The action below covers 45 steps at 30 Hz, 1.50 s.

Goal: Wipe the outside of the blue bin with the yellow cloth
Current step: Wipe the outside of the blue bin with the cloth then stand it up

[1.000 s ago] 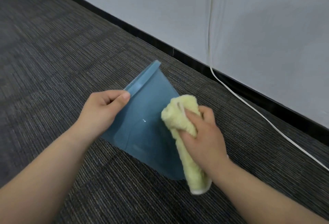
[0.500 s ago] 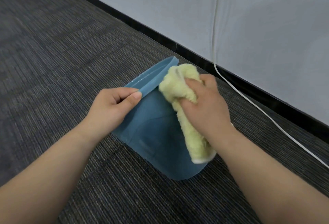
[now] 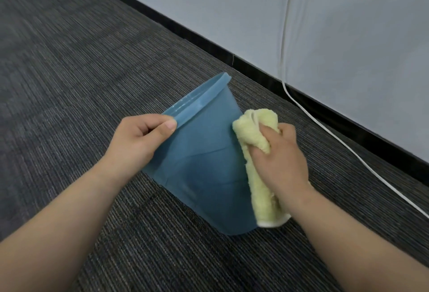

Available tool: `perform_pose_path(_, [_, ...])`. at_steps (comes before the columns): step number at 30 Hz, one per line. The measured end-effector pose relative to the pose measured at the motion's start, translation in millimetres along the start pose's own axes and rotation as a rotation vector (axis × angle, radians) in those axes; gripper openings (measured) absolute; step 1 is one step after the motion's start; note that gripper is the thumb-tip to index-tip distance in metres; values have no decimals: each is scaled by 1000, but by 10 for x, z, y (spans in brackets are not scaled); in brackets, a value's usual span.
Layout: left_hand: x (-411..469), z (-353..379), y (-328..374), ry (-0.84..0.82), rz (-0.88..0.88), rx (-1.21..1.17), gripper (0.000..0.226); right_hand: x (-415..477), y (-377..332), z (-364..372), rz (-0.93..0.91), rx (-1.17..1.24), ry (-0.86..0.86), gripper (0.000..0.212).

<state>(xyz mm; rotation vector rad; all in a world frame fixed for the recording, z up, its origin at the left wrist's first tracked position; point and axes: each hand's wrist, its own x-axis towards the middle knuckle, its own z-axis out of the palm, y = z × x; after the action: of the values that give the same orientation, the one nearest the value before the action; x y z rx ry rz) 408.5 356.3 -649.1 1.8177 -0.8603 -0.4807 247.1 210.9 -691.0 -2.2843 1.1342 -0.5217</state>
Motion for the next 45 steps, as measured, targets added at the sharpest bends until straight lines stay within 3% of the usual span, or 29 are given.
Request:
perform_pose_path(4, [37,-72,-60,45,-52,-42,31,-275,-308,82,-301,60,-81,44])
perform_pose_path(6, [42,-91,-82,56,-87,-61,22,-282,-325,64,-386,21,-114,44])
perform_pose_path(10, [44,-136,-86,64,-155,-32,44,-131,-87,13,-161,27,-80,46])
perform_pose_path(13, [94,-157,-45,87,-194,65,46,-249,-160,98,-254,-17,-121,49])
perform_pose_path(15, [149,-141,-40,141,-142,152,36,-392,-247,171,-358,-44,-160,48])
perform_pose_path(18, [172,-121,-46,179,-81,178,27,-397,-175,181,-367,-51,-171,48])
perform_pose_path(21, [147,-137,-103,182,-62,157,25,-290,57,133,-80,15,-174,37])
perform_pose_path(23, [130,-164,-141,205,-65,147,24,-282,187,168,-7,-3,-145,35])
perform_pose_path(30, [81,-279,-239,242,-105,78,11,-453,2,180,-474,-159,-250,51])
perform_pose_path(35, [76,-331,-305,294,-137,101,13,-414,277,161,-63,-37,-199,43])
perform_pose_path(37, [77,-322,-305,305,-146,100,11,-457,218,186,-110,-94,-195,45])
perform_pose_path(42, [88,-291,-284,368,-177,104,13,-717,17,224,-451,-214,-299,62])
perform_pose_path(45, [112,-270,-248,382,-218,96,15,-576,99,155,-366,-207,-285,59])
